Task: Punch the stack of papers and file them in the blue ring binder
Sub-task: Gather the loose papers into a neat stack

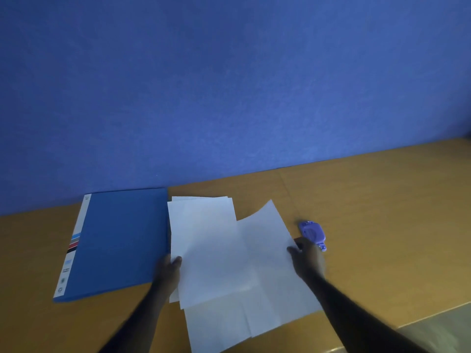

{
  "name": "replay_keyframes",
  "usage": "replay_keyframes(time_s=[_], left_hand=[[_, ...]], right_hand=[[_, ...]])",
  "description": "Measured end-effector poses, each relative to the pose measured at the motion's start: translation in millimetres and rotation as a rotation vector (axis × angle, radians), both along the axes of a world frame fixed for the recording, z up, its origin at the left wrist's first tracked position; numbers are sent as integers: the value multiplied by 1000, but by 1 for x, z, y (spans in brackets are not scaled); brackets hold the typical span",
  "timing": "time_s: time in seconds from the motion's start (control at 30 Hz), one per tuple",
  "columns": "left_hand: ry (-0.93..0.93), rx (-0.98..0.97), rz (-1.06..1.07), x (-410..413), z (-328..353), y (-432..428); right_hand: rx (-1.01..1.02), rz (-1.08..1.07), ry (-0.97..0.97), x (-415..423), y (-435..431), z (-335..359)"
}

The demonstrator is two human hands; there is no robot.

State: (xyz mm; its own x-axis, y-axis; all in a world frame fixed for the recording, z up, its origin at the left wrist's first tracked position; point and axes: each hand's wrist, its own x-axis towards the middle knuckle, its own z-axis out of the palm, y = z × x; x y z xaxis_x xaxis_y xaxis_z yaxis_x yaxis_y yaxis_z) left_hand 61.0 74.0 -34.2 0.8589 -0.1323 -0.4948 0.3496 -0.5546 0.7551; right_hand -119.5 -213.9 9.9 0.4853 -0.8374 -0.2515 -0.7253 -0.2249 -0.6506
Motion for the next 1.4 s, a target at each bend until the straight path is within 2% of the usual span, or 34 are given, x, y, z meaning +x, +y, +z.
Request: replay_keyframes(time_s=[0.17, 0.27, 0.37, 0.47, 0.7, 0.83, 0.97, 1.17, 1.27, 1.37, 1.4], left_hand=[[5, -69, -17, -13, 0, -3], [30, -71, -51, -19, -3, -2], [21, -98, -61, -29, 0, -4], [19, -103, -63, -37, 2, -8], [29, -67, -103, -47, 6, -9], [38, -70, -89, -54, 10, -9], [18, -72, -170, -60, 9, -11], [3, -170, -131, -66, 22, -18], [35, -243, -117, -65, 26, -18], [80, -290, -101, -64, 31, -23], [77, -287, -100, -64, 31, -26]], right_hand=[[-222, 46, -218, -5, -44, 52], [-138, -53, -335, -2, -66, 74], [43, -127, -405, 6, -69, 77], [197, -111, -382, 16, -50, 59], [333, 30, -231, 45, 23, 2], [339, 48, -122, 53, 49, -19], [302, 141, -98, 56, 63, -16], [208, 147, -48, 41, 41, -19], [336, 142, -51, 38, 37, -8], [678, 155, -190, 35, 34, 0], [733, 172, -229, 33, 32, 2]])
